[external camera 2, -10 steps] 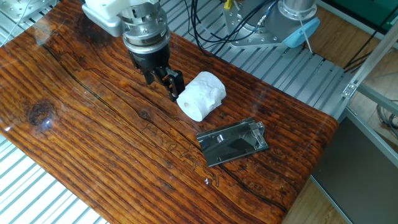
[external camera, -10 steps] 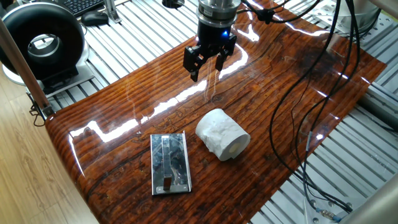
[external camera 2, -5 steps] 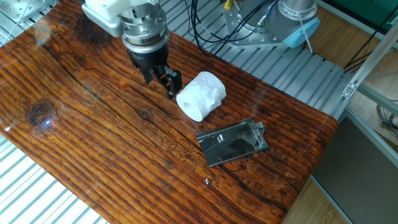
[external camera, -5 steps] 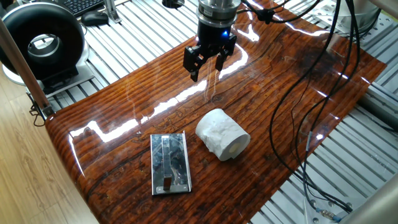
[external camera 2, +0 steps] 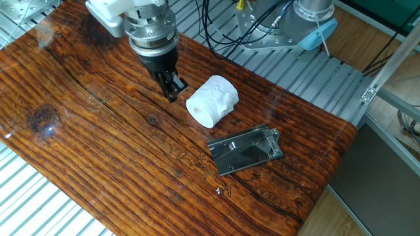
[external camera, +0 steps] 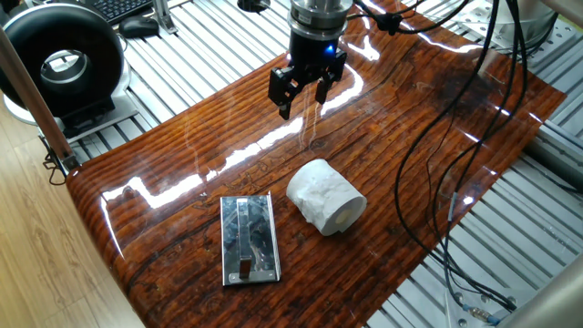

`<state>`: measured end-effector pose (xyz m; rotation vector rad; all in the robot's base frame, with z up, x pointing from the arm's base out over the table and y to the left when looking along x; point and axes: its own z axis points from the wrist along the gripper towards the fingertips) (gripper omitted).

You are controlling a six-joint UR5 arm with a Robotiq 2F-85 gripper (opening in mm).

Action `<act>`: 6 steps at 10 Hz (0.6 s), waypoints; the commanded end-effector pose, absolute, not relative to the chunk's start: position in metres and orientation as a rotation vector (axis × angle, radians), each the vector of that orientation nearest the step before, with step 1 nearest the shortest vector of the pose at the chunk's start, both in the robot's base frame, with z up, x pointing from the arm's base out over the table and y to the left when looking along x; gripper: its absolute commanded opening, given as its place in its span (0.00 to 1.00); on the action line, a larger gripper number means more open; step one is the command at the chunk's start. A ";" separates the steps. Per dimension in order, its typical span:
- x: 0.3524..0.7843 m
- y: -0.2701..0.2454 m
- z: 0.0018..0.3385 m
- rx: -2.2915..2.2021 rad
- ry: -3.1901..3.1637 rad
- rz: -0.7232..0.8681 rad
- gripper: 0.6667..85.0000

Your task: Put the toilet paper on its holder

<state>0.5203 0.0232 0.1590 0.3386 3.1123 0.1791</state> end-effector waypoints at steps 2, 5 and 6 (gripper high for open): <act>0.513 0.030 0.161 0.353 3.142 0.221 0.00; 0.498 0.020 0.161 0.285 3.200 0.154 0.00; 0.504 0.009 0.159 0.271 3.177 0.093 0.00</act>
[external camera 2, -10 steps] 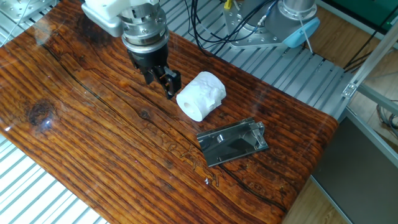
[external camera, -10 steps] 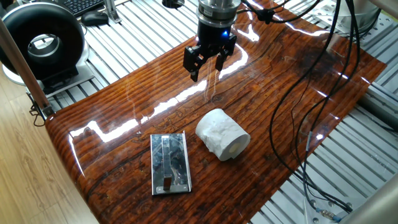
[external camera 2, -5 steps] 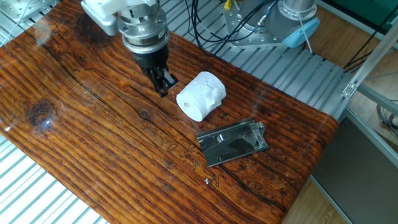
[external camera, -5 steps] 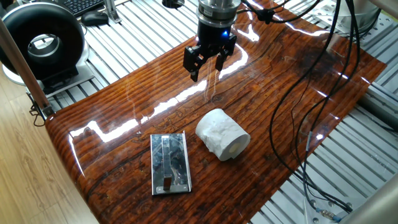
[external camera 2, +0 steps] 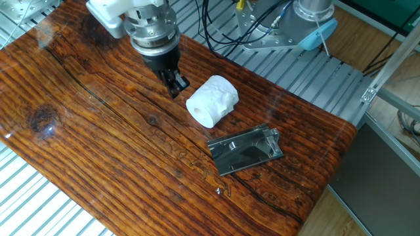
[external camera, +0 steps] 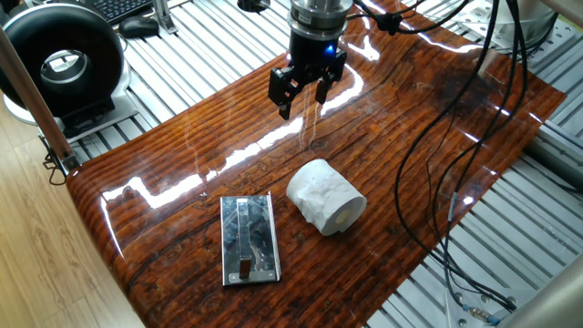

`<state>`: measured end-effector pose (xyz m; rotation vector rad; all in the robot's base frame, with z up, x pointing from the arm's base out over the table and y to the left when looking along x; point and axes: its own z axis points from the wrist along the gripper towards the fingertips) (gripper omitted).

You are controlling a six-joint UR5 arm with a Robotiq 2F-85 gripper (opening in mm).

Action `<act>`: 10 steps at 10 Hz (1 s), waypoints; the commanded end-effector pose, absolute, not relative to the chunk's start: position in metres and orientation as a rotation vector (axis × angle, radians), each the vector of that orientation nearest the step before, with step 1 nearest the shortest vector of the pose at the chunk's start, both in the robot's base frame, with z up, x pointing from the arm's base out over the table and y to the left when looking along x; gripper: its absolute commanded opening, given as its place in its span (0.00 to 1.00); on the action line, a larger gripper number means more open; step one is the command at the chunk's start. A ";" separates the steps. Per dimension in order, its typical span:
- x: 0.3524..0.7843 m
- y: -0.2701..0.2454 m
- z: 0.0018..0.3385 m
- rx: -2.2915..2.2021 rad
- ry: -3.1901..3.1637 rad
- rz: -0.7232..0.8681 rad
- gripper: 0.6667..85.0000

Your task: Put the toilet paper on its holder

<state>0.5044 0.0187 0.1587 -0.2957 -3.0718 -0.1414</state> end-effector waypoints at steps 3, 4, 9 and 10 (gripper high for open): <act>0.508 0.013 0.159 -0.325 -3.087 -0.113 0.00; 0.515 0.012 0.159 -0.353 -3.108 -0.113 0.00; 0.474 0.011 0.166 -0.355 -3.179 -0.200 0.00; 0.469 0.009 0.162 -0.356 -3.199 -0.202 0.00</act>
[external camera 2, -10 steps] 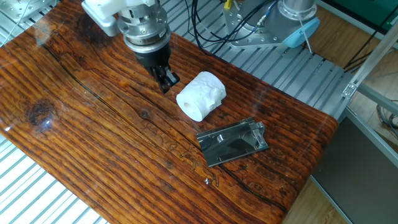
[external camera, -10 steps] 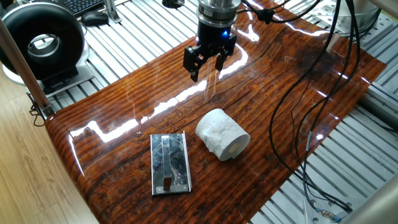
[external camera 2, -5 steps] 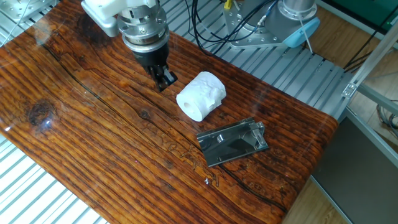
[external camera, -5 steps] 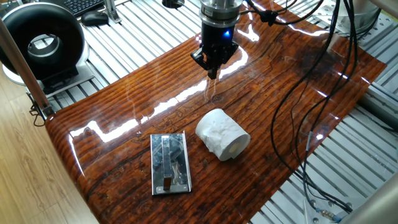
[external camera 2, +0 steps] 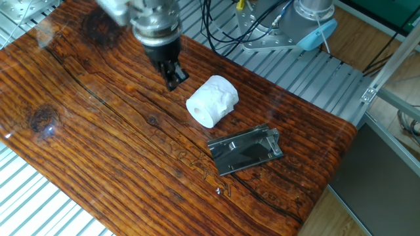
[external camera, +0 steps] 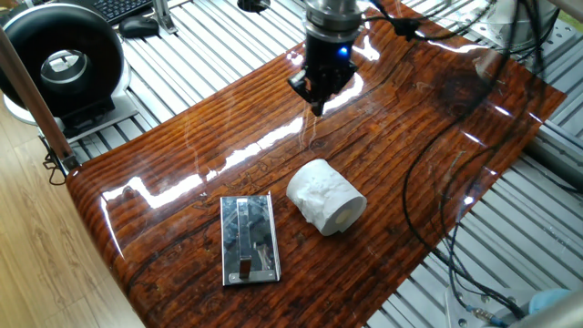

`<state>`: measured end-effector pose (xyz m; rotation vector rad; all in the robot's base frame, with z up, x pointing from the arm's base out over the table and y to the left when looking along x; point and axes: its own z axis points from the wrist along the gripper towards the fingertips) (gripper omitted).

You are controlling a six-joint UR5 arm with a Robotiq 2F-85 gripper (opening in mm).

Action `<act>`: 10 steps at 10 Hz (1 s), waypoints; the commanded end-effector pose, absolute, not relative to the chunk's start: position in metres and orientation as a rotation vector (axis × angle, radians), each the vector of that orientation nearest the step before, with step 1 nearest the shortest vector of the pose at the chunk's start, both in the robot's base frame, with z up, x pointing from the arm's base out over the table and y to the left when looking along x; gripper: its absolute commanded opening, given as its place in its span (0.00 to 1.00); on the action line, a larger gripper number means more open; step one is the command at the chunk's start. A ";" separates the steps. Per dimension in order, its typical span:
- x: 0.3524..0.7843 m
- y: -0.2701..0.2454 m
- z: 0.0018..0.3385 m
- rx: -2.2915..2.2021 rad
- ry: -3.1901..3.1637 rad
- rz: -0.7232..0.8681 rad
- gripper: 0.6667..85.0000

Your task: Put the toilet paper on its holder

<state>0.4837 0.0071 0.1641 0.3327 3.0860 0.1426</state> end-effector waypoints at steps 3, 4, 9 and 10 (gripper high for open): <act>0.453 0.011 0.158 0.372 3.000 0.204 0.00; 0.450 0.020 0.157 0.394 2.986 0.228 0.00; 0.437 0.023 0.154 0.358 2.996 0.176 0.00; 0.436 0.022 0.153 0.351 3.003 0.166 0.00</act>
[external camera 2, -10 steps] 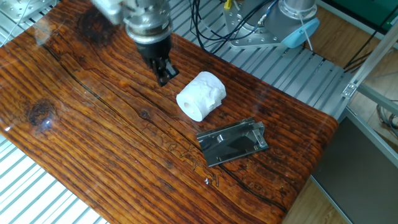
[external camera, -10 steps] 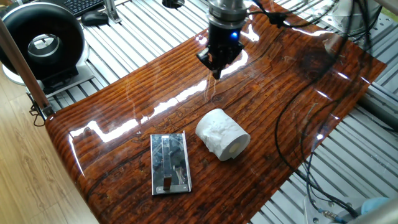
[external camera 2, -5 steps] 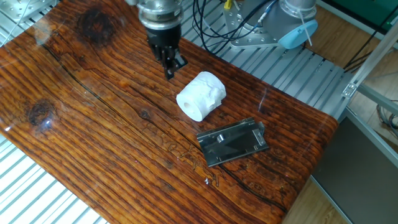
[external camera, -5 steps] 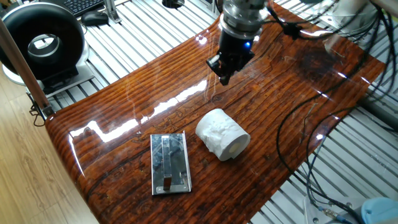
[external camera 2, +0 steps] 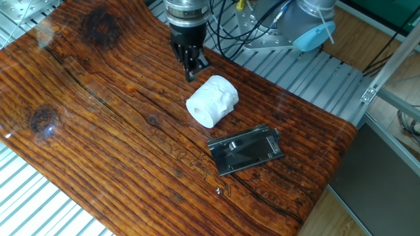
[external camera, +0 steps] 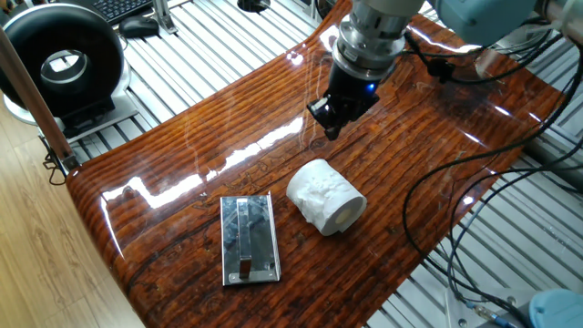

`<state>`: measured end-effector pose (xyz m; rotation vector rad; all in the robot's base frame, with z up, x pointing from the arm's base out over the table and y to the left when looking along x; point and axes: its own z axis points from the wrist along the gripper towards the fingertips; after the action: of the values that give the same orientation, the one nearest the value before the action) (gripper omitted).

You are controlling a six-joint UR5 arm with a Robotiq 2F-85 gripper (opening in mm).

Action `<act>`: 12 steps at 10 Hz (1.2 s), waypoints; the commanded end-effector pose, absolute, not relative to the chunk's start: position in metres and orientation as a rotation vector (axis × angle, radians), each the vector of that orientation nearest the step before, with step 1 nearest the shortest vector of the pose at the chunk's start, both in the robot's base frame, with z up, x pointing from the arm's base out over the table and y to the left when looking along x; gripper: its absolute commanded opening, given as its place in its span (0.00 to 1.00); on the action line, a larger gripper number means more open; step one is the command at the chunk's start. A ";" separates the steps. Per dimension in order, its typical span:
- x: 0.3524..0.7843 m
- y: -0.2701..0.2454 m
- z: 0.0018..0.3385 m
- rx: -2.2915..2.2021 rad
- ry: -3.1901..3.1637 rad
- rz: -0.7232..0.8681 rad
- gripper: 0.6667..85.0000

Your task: Put the toilet paper on its holder

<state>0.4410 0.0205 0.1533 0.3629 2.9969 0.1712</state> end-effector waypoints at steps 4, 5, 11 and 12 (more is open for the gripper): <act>0.419 0.020 0.152 0.328 3.069 0.148 0.00; 0.417 0.021 0.152 0.327 3.079 0.149 0.00; 0.423 0.007 0.151 0.221 3.060 0.066 0.10; 0.420 0.010 0.151 0.221 3.063 0.073 0.15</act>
<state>0.4186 0.0089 0.1493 0.2425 3.0728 0.0728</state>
